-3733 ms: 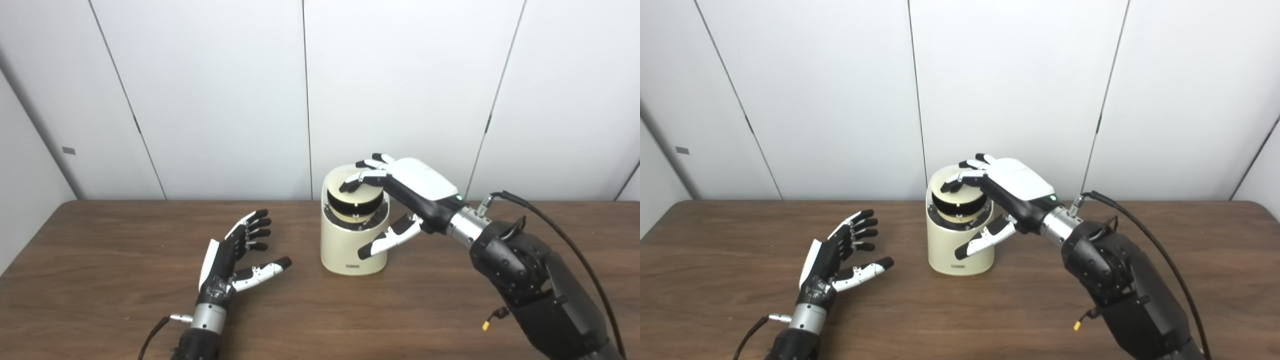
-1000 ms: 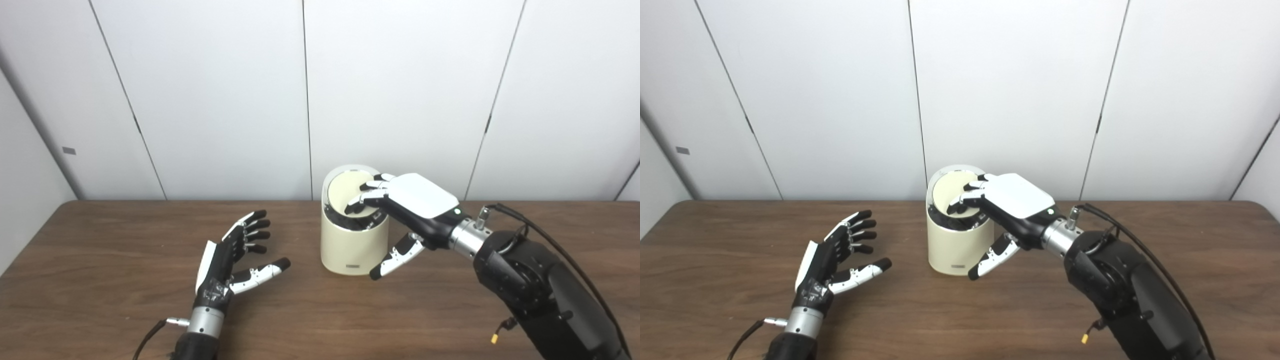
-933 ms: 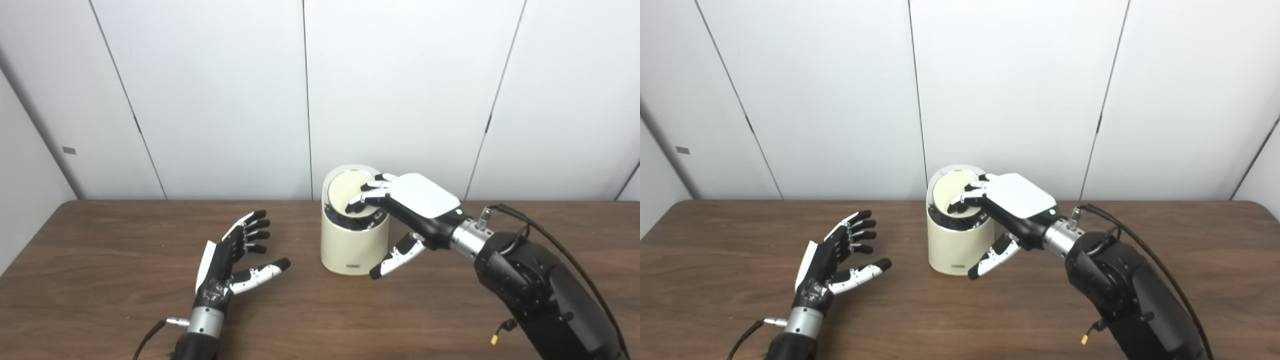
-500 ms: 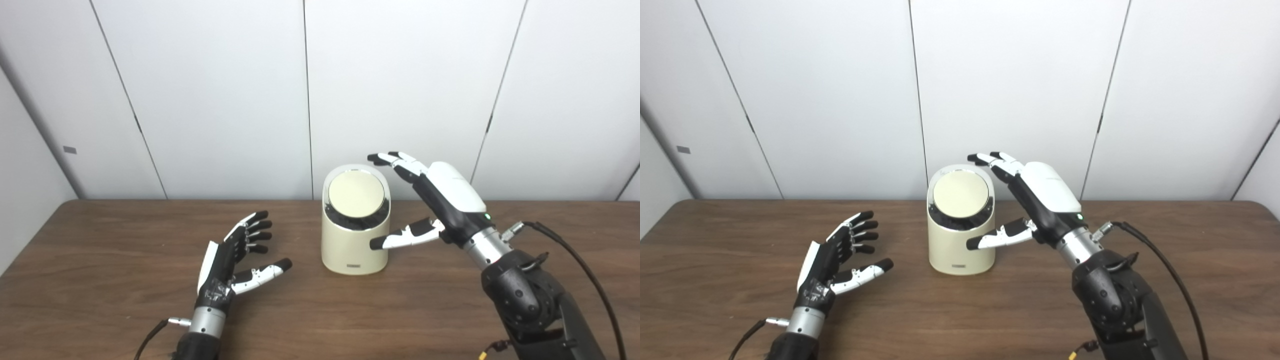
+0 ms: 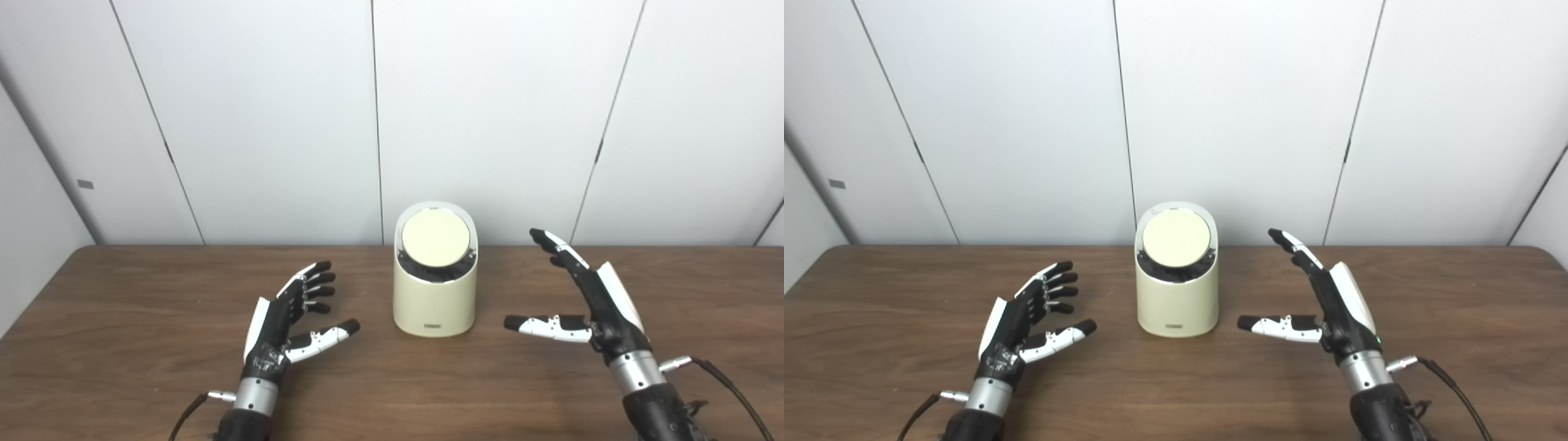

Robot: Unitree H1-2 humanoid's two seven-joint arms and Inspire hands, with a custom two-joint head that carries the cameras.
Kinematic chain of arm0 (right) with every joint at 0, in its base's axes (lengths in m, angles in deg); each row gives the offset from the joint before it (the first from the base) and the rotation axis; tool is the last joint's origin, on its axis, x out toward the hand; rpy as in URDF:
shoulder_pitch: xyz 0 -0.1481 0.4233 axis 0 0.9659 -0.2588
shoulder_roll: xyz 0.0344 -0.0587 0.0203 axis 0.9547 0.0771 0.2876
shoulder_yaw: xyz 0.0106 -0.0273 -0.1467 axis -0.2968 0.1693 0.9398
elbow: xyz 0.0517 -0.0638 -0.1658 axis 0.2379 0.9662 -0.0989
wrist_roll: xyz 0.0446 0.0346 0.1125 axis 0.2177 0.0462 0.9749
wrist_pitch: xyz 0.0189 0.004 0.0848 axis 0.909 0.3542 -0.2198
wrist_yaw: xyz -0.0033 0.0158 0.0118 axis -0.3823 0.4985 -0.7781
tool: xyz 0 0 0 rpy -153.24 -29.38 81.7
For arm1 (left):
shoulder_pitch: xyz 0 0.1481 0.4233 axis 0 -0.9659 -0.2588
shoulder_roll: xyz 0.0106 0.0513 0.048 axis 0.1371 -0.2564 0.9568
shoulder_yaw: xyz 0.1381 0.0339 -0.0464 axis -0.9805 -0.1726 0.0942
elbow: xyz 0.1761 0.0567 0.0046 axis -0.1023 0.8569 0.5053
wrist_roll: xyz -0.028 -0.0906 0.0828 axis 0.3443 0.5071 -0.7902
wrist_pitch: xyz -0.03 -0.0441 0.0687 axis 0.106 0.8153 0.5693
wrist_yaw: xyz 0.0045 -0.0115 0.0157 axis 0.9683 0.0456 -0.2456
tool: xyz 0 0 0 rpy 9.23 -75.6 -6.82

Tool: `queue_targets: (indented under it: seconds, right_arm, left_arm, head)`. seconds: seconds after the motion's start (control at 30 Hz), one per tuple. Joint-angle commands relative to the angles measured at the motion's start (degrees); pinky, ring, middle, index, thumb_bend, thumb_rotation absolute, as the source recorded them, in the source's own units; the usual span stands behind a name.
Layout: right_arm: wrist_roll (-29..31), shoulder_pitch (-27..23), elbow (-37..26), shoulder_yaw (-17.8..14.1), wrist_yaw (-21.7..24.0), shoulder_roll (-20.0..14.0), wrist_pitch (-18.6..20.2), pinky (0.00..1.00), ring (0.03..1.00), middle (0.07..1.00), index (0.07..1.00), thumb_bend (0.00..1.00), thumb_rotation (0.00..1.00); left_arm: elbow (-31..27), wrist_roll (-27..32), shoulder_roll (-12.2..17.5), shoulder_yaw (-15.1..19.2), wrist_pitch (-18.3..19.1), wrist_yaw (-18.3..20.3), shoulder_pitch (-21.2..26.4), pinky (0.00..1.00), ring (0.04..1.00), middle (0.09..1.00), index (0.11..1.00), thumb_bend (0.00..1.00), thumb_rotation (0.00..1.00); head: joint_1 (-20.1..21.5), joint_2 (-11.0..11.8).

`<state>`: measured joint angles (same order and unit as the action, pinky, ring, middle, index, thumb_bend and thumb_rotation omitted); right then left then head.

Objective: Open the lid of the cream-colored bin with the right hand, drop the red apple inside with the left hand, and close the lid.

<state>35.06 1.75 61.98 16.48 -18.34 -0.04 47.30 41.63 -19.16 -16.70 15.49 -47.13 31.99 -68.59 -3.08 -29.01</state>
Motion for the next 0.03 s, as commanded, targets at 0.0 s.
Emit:
queue_targets:
  seconds: [0.0]
  right_arm:
    - [2.0,-1.3,0.7,-0.3,-1.5,0.3,-4.5,0.83,0.873,0.891,0.878,0.77,0.33]
  left_arm:
    - [-1.4,1.1,0.4,0.2,-1.6,0.3,1.6,0.65,0.748,0.801,0.847,0.83,0.17]
  head:
    - [-0.1,0.1]
